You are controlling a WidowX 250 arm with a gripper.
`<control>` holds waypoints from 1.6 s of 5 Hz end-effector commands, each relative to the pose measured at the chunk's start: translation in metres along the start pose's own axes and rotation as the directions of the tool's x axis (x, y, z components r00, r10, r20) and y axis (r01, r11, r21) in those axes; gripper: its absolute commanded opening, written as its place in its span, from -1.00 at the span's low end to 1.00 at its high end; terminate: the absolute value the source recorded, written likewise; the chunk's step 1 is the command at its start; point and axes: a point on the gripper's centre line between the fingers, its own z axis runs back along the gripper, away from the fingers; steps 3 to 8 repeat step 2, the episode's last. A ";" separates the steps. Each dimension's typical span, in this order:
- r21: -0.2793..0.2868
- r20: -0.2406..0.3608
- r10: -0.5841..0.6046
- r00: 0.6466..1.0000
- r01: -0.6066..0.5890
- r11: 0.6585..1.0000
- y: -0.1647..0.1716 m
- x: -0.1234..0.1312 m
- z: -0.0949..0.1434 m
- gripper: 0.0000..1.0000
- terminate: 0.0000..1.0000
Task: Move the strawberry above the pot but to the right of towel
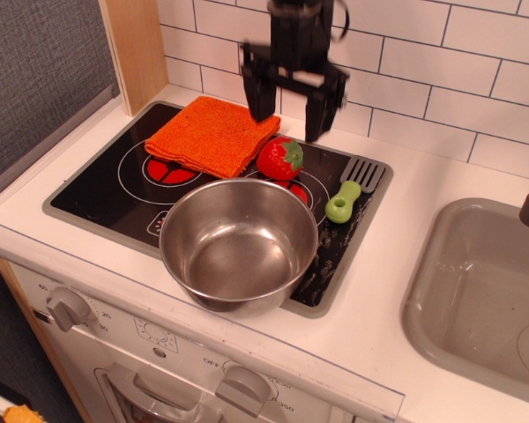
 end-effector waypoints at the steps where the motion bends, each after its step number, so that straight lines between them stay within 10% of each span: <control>1: 0.038 0.038 -0.003 0.999 0.001 0.999 0.017 -0.009 0.029 1.00 -1.00; 2: 0.038 0.038 -0.003 0.999 0.001 0.999 0.017 -0.009 0.029 1.00 1.00; 8: 0.038 0.038 -0.003 0.999 0.001 0.999 0.017 -0.009 0.029 1.00 1.00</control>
